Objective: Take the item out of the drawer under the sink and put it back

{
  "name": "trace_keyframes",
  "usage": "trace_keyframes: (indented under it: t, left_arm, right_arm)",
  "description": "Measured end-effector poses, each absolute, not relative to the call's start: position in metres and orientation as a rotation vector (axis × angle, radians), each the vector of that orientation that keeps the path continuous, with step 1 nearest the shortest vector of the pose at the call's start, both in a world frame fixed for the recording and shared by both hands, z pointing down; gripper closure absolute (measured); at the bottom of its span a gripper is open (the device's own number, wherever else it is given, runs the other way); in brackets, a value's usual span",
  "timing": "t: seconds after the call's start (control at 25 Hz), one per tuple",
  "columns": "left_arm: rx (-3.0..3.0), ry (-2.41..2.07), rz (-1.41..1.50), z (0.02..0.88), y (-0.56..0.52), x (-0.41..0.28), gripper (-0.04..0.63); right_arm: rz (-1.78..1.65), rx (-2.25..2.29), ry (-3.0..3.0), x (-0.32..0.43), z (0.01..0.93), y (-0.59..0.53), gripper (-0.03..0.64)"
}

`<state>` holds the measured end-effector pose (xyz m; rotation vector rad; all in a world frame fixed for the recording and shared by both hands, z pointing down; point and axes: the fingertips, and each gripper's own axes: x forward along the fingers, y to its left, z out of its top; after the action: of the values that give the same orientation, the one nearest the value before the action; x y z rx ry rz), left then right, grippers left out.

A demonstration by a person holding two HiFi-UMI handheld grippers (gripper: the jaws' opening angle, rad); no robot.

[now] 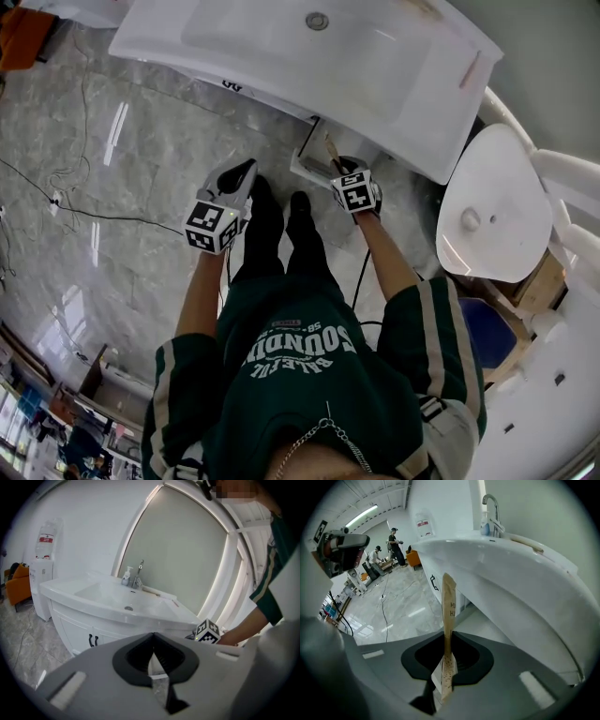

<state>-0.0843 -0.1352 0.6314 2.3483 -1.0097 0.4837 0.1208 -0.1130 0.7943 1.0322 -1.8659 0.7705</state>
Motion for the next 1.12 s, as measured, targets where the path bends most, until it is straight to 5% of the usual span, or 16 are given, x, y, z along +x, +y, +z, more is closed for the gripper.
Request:
trace_keyframes:
  t: [0.64,1.12]
  left_arm:
    - [2.230,-0.999,0.566,0.690,-0.102,-0.116,0.545]
    - [2.225,-0.966,0.578,0.699,-0.113,-0.135,0.545]
  right_arm:
    - [0.947,1.007,-1.572,0.149,0.938,-0.136,0.571]
    - [0.979,1.022,-1.523,0.137,0.963,-0.144,0.545]
